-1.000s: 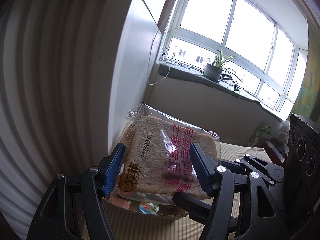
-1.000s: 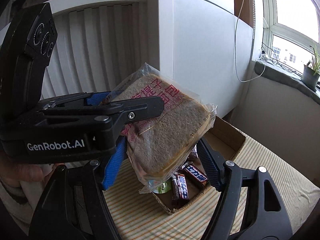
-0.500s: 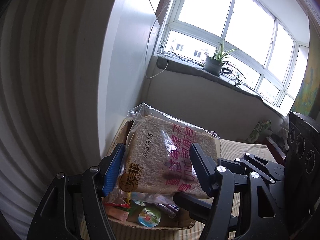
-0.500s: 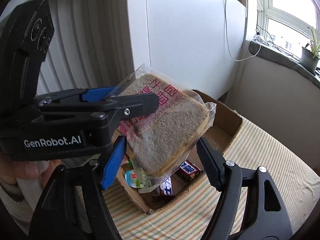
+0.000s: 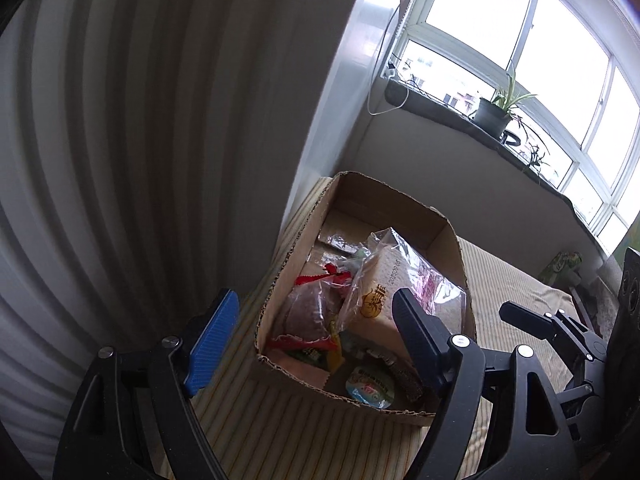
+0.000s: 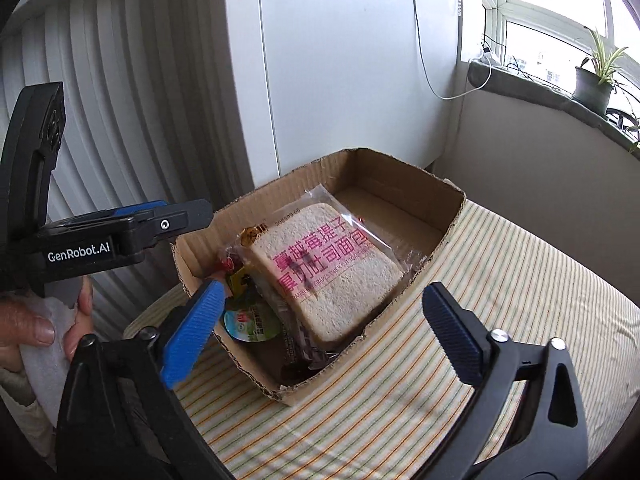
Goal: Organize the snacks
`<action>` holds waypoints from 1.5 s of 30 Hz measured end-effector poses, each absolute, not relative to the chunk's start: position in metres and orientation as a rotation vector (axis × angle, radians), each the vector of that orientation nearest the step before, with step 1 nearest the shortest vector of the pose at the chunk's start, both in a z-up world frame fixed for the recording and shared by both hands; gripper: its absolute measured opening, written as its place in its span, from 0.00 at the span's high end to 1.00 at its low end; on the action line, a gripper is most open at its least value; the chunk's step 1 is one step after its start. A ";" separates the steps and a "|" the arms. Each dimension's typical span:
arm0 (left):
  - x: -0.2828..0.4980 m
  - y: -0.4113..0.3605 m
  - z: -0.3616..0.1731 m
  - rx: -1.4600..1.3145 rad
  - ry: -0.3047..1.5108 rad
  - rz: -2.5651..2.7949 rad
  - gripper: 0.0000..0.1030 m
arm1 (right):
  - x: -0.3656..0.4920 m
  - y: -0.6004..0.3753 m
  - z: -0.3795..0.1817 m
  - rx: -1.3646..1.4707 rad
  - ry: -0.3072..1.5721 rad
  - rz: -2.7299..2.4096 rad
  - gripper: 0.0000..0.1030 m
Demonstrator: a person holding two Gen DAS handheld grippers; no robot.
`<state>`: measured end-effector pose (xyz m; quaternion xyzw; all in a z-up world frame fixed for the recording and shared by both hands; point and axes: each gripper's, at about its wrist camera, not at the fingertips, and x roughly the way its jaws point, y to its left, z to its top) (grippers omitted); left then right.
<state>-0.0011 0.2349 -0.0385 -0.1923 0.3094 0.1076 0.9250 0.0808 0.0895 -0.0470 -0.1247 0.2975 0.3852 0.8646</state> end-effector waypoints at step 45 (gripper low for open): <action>0.004 -0.042 0.021 0.009 0.555 -0.090 0.00 | 0.009 -0.231 0.020 -0.022 0.457 0.189 0.00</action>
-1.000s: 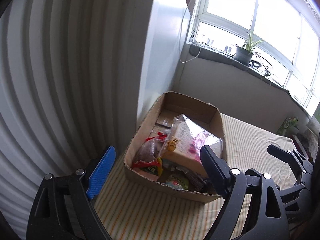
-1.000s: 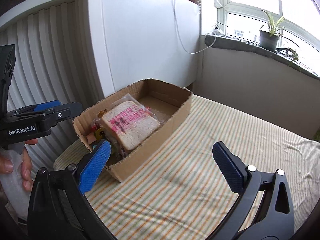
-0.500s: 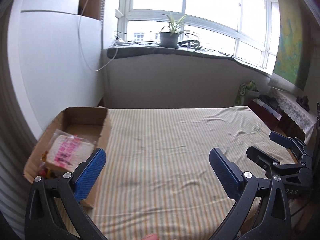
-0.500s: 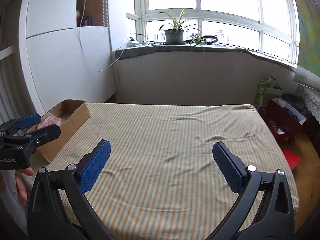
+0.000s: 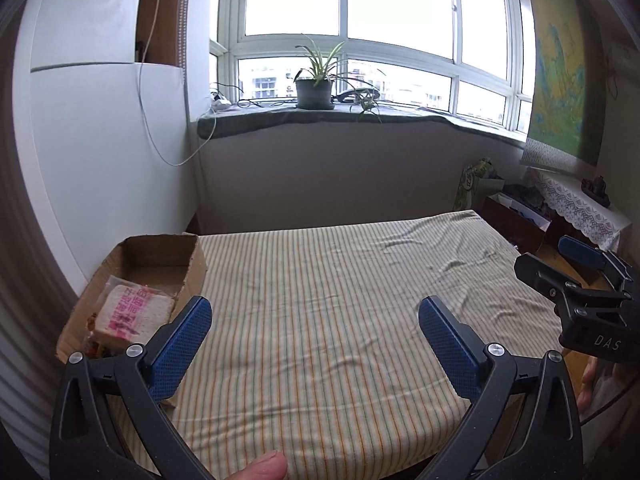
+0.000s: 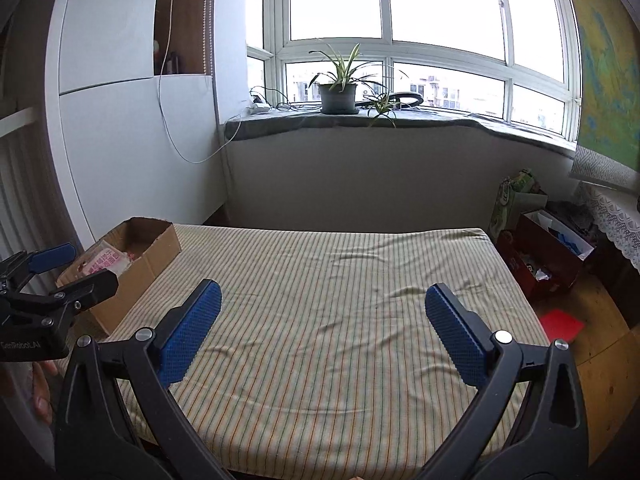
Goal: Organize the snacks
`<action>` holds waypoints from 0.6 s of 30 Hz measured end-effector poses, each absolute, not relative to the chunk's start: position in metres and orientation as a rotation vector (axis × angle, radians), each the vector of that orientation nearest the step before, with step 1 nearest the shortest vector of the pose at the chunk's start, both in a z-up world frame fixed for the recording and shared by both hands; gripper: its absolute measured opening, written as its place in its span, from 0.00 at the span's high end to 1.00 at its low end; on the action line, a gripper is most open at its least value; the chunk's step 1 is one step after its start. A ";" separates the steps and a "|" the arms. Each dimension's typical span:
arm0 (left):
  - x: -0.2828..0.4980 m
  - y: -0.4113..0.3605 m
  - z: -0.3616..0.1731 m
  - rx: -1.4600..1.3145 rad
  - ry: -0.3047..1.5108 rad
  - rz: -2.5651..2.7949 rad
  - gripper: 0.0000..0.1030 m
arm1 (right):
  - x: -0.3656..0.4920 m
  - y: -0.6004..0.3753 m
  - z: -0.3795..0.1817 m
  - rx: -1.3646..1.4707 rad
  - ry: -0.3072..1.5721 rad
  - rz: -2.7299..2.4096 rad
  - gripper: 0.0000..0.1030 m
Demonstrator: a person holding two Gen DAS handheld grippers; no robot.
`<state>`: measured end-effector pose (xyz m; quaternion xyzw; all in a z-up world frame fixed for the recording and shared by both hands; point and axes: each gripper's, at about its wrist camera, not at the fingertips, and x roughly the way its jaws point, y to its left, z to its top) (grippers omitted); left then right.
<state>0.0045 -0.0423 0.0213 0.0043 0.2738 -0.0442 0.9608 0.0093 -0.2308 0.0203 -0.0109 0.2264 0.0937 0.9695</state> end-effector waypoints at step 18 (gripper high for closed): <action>-0.006 -0.026 0.022 -0.031 0.542 -0.040 0.00 | 0.014 -0.209 0.021 -0.061 0.470 0.231 0.00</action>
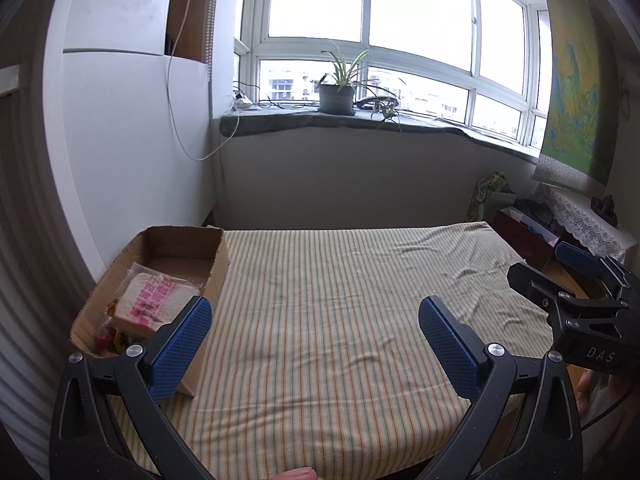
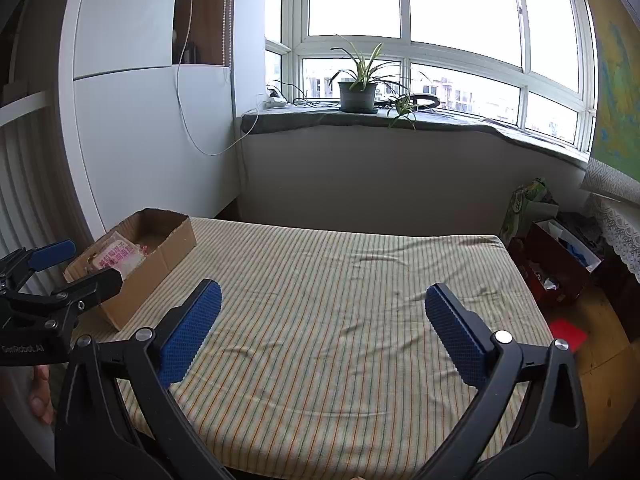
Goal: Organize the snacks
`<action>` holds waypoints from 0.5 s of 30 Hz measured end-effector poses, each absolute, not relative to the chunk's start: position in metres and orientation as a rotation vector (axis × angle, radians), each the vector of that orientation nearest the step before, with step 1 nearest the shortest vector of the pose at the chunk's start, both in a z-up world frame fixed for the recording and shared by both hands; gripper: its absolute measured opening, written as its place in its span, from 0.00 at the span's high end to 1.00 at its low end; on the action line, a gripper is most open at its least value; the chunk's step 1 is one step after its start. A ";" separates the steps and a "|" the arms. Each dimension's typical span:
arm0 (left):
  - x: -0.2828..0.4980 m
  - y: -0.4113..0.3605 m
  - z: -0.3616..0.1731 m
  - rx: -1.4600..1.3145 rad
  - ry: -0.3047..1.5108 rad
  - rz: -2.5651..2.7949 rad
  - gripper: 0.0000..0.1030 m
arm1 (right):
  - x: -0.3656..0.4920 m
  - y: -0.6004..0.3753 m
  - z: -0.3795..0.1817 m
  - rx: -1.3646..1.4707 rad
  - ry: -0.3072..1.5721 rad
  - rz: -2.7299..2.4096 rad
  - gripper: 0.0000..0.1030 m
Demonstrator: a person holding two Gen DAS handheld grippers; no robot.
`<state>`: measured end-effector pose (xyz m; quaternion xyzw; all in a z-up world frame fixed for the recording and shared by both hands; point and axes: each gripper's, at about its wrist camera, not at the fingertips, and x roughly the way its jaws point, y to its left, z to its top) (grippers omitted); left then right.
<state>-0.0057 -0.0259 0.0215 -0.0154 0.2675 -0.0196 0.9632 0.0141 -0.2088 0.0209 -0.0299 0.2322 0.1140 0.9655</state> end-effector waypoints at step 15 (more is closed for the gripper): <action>-0.006 -0.028 0.021 -0.031 0.549 -0.033 0.00 | 0.016 -0.210 0.019 -0.061 0.475 0.234 0.00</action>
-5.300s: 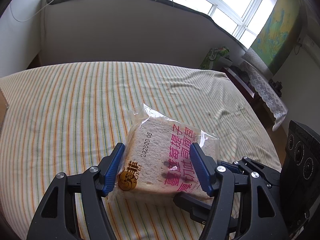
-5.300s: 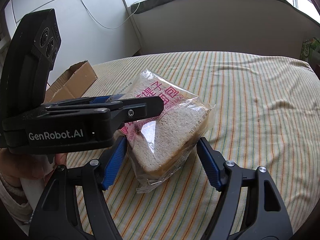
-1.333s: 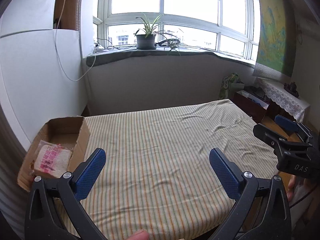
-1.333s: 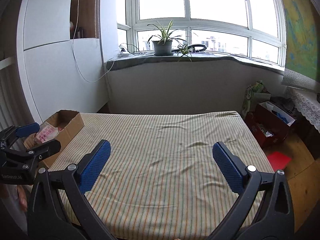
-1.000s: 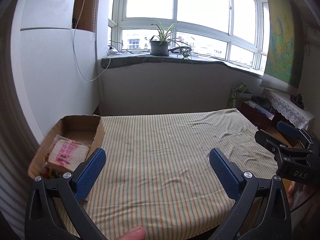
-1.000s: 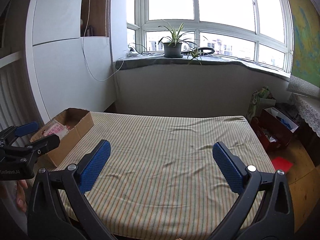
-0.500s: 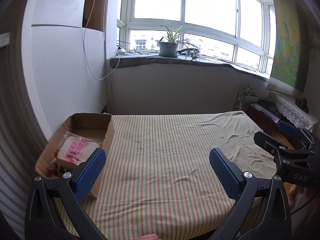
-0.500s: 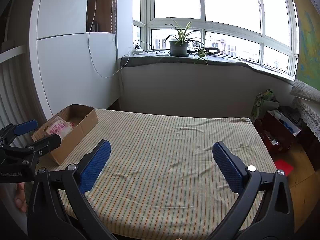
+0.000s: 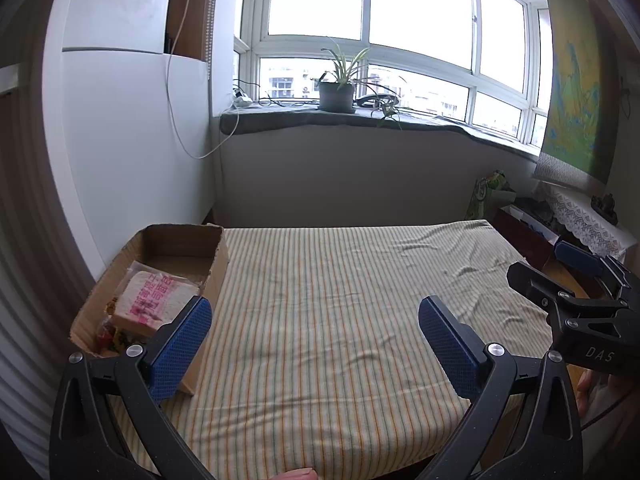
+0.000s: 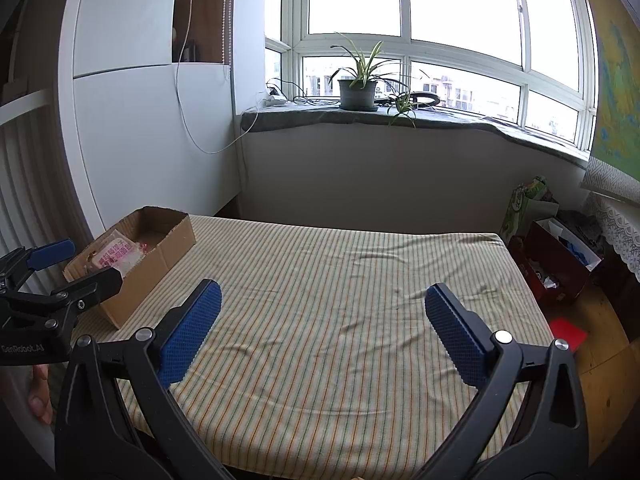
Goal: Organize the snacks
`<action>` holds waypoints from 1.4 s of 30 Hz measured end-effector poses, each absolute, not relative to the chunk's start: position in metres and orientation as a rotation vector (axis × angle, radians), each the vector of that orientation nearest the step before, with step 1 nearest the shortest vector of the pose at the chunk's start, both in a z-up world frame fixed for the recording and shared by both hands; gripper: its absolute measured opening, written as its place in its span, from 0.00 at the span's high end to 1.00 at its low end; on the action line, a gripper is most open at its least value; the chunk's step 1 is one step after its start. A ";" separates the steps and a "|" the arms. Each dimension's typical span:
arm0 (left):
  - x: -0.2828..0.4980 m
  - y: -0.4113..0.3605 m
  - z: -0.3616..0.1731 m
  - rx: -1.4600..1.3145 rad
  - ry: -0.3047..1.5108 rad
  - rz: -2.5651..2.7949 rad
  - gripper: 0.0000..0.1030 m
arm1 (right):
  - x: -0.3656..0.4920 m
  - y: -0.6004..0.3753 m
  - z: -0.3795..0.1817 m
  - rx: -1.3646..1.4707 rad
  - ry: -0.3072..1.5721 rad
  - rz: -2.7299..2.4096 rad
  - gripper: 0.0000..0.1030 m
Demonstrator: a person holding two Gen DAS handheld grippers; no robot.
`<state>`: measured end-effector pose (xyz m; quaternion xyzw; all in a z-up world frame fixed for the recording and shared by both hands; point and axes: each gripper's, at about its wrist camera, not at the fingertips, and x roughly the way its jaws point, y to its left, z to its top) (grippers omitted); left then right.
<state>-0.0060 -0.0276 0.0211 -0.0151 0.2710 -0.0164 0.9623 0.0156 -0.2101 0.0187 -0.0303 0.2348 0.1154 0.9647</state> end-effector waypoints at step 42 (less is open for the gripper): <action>-0.004 -0.033 0.020 -0.028 0.566 -0.066 0.00 | 0.017 -0.215 0.008 -0.063 0.494 0.238 0.00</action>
